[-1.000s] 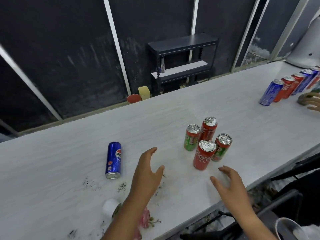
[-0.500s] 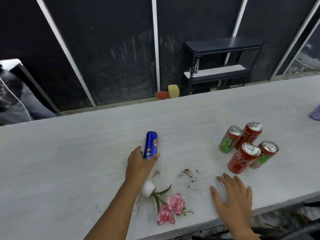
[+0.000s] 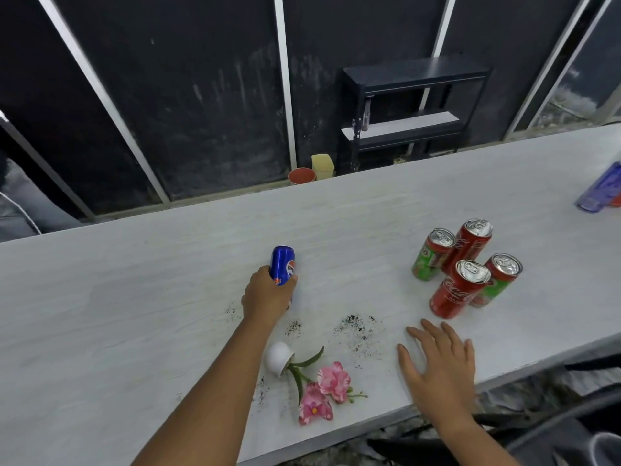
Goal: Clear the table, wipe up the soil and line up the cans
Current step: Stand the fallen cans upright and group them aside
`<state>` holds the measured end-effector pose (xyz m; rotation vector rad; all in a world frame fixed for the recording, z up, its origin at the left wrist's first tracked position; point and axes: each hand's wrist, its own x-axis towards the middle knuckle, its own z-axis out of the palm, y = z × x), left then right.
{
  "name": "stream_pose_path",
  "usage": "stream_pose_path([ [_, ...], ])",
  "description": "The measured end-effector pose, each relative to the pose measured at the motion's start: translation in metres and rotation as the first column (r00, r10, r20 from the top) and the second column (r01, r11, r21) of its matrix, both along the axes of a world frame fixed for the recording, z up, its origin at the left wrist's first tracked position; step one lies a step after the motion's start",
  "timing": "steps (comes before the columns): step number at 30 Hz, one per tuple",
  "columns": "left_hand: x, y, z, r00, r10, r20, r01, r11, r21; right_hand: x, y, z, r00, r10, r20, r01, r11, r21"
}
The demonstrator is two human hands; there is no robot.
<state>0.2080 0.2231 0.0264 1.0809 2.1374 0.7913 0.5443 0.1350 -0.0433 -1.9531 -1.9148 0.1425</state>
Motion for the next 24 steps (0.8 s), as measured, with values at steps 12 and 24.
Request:
stream_pose_path([
  [12,0.021,-0.004,0.007,0.967,-0.079,0.242,0.037,0.984,0.174,0.003,0.001,-0.007,1.000,0.019,0.022,-0.020,0.999,0.040],
  [24,0.110,-0.037,0.008,0.866,-0.368,0.339,0.304,0.925,0.227,0.007,0.004,0.010,0.972,0.006,-0.236,-0.026,0.996,-0.084],
])
